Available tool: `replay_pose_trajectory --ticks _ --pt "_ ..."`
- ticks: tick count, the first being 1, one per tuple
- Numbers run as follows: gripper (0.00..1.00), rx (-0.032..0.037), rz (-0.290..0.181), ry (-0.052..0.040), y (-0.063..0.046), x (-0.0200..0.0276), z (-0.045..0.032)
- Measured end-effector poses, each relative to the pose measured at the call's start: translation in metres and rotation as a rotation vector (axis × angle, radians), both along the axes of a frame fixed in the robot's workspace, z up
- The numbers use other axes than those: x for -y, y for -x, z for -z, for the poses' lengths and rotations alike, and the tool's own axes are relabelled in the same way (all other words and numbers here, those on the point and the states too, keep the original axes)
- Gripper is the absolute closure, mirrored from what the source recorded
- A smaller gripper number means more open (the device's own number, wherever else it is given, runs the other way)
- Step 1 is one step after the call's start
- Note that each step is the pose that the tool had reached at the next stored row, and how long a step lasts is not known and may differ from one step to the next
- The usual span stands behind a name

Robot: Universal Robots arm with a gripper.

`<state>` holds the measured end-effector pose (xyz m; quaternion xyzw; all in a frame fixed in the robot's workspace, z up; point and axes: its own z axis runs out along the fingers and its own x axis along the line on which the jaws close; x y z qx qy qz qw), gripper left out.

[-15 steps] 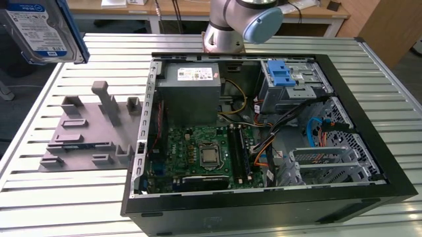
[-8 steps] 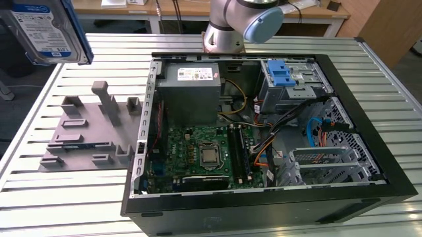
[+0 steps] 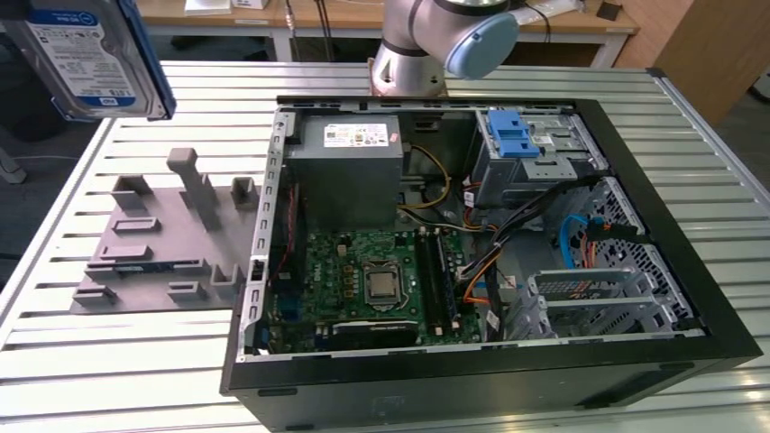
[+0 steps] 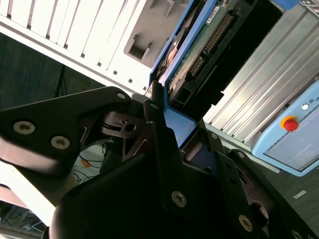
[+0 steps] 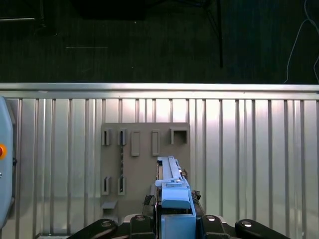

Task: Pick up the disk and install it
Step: 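Pick up the disk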

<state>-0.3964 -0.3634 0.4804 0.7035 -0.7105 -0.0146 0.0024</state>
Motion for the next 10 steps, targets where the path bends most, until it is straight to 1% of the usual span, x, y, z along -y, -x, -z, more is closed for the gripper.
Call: replay_pose_trajectory --ticks 3,10 --pt "0.63 -0.0013 0.0 0.0 -0.002 0.0027 0.0" --pt "0.63 -0.0027 0.001 0.0001 -0.006 0.0125 0.0"
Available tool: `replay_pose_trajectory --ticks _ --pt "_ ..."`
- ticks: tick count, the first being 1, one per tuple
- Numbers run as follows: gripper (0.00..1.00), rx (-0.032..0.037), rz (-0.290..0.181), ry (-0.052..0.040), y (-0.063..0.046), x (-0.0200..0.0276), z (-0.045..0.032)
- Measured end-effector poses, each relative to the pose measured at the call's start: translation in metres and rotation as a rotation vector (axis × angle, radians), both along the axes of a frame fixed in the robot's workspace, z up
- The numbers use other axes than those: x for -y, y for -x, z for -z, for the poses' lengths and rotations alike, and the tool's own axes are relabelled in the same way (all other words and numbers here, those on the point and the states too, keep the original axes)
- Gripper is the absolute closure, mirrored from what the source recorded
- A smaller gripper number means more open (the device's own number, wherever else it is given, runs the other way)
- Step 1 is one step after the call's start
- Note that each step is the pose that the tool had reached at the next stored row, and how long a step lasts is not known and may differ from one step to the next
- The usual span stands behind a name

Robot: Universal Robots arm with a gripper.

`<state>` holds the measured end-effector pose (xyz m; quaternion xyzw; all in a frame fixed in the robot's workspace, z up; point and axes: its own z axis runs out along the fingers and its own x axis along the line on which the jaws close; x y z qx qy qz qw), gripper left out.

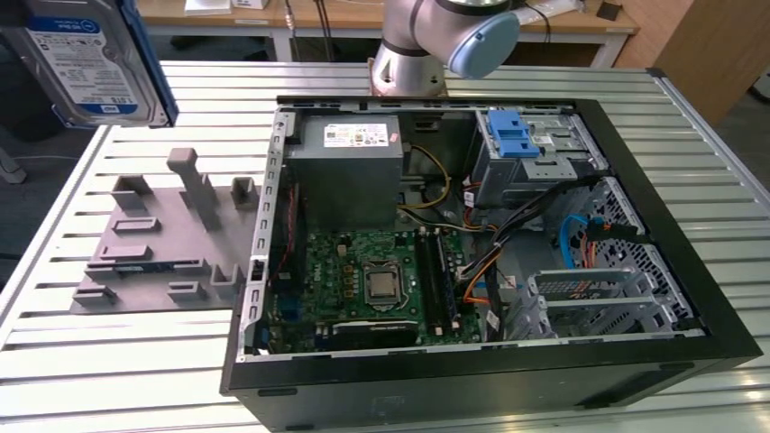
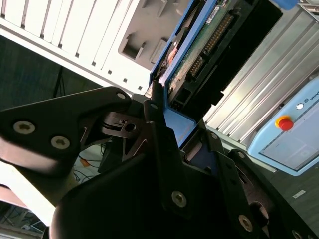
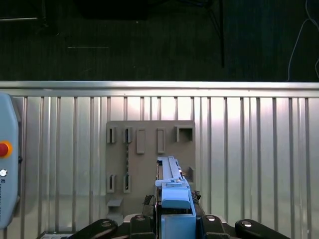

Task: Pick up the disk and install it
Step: 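Pick up the disk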

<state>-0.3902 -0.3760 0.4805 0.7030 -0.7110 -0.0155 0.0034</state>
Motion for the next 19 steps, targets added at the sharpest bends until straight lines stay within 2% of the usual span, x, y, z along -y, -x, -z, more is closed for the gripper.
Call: replay_pose_trajectory --ticks 4,7,19 --pt "0.63 -0.0002 0.001 0.0 -0.002 0.0057 0.0" --pt "0.63 -0.0005 0.001 -0.0001 -0.004 0.008 0.0" --pt "0.63 -0.0025 0.002 -0.0001 -0.023 0.0112 0.0001"
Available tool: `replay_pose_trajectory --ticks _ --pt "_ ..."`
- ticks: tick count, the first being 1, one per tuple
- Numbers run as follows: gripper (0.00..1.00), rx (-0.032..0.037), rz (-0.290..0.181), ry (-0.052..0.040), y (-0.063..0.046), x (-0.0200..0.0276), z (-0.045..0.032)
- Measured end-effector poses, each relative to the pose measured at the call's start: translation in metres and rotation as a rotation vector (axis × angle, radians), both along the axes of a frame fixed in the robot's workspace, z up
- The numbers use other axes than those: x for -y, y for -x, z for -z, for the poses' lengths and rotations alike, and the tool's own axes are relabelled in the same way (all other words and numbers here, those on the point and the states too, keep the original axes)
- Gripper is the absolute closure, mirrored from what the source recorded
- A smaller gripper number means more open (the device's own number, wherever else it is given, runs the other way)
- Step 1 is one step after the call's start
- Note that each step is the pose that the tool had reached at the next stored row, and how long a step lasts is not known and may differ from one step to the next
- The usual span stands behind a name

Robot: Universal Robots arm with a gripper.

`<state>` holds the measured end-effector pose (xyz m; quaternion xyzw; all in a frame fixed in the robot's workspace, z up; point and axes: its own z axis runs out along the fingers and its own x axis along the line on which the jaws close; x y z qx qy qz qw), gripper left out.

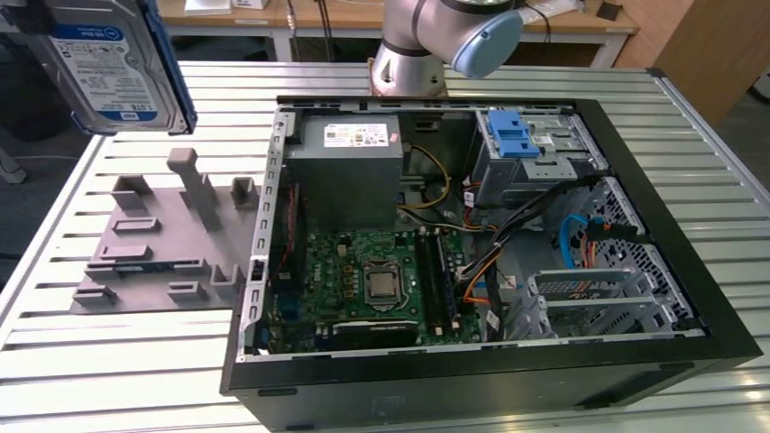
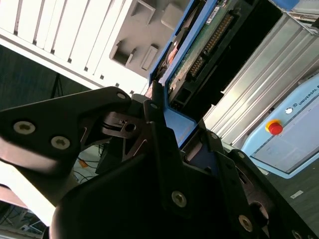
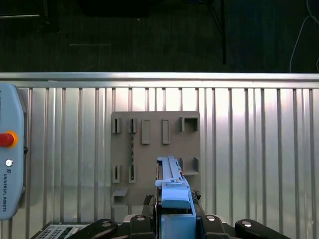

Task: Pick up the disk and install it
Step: 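Pick up the disk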

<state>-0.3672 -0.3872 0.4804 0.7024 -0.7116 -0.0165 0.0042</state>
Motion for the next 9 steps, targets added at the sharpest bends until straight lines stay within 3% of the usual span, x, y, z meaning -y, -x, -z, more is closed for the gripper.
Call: replay_pose_trajectory --ticks 9 --pt "0.63 0.0026 0.0 -0.0004 -0.0081 0.0055 0.0001"
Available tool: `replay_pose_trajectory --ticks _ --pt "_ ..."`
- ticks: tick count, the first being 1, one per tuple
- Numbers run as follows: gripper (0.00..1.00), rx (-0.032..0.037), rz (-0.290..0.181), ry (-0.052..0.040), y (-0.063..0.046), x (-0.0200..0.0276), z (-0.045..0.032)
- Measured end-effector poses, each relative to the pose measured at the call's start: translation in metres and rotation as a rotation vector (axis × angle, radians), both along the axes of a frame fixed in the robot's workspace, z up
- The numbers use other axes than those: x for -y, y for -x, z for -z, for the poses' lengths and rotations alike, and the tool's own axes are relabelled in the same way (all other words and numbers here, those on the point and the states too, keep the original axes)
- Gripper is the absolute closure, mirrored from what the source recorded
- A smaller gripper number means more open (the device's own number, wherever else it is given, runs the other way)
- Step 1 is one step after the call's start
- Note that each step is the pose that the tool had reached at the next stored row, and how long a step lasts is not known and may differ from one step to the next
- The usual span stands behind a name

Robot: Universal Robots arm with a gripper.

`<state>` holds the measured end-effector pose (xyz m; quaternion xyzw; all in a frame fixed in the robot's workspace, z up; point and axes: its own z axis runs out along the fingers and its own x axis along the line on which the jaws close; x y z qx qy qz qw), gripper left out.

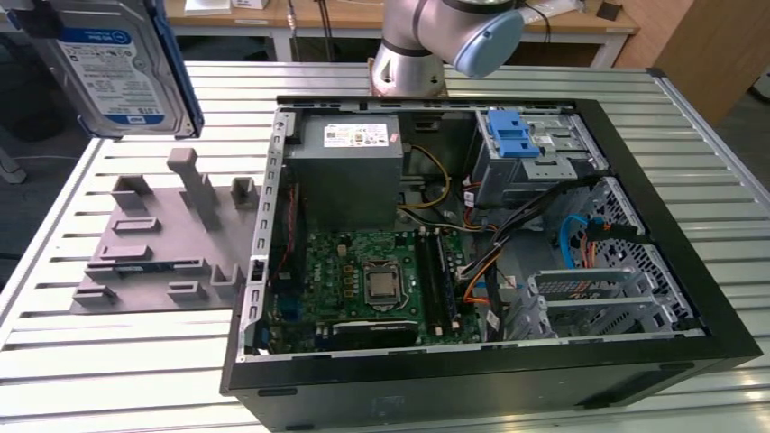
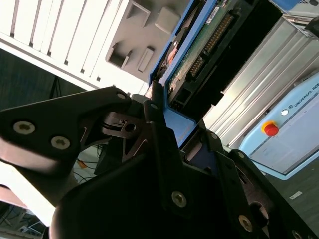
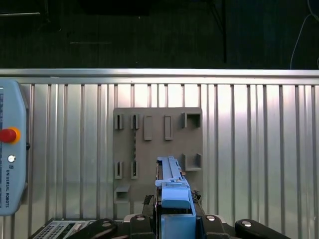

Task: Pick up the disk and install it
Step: 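Pick up the disk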

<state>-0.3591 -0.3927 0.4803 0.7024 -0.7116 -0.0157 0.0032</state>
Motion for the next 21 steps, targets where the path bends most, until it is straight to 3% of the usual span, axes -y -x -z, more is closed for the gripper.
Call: replay_pose_trajectory --ticks 21 --pt "0.63 0.0 0.0 0.0 -0.034 0.0007 0.0006"
